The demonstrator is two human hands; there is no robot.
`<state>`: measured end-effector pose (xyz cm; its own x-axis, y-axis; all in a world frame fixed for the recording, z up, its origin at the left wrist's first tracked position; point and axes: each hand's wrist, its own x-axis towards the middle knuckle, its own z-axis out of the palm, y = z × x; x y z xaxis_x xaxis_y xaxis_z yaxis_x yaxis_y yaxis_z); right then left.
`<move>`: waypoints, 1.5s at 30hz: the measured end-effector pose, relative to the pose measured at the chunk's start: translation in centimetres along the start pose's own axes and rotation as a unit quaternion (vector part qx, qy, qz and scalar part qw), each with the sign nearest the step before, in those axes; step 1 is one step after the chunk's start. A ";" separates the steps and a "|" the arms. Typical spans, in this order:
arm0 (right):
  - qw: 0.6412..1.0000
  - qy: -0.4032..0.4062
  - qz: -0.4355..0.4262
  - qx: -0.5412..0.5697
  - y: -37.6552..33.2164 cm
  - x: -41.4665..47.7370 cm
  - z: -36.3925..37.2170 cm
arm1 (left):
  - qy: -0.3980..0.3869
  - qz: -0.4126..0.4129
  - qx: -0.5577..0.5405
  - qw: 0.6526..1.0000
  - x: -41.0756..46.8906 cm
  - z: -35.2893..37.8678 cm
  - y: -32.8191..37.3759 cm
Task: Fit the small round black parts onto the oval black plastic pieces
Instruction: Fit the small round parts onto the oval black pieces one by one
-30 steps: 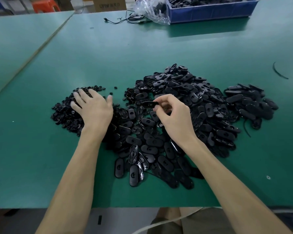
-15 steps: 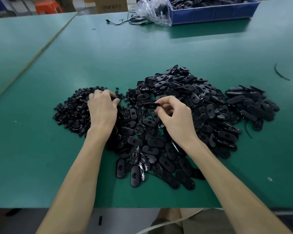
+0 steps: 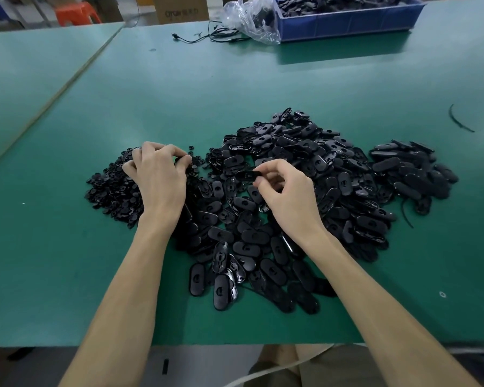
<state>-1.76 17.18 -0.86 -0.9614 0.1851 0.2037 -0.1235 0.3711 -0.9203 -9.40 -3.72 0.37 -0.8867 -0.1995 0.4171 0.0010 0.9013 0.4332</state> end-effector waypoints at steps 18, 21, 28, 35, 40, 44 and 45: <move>0.999 0.001 -0.025 0.024 -0.2 -0.3 -0.1 | -0.100 0.064 -0.335 0.935 -1.6 -0.7 3.7; 0.999 0.009 -0.028 0.027 -0.4 -0.4 -0.2 | -0.149 0.057 -0.387 0.908 -1.9 -0.6 4.0; 0.998 0.039 -0.012 0.052 -0.8 -0.2 -0.4 | -0.175 0.054 -0.434 0.882 -1.9 -0.4 4.0; 0.997 0.049 -0.013 0.054 -0.6 -0.1 -0.5 | -0.173 0.069 -0.421 0.888 -2.0 -0.2 3.9; 0.997 0.053 -0.009 0.058 -0.5 -0.1 -0.4 | -0.184 0.074 -0.446 0.873 -2.0 0.1 4.1; 0.997 0.051 -0.005 0.063 -0.5 -0.1 -0.4 | -0.201 0.060 -0.471 0.857 -2.1 0.1 4.0; 0.997 0.051 -0.005 0.063 -0.5 -0.1 -0.4 | -0.208 0.056 -0.474 0.854 -2.1 0.1 4.1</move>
<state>-1.55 17.37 -0.29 -0.9305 0.2760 0.2408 -0.1698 0.2577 -0.9512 -7.60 0.40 1.16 -0.9436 0.1990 0.2644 0.2961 0.1510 0.9431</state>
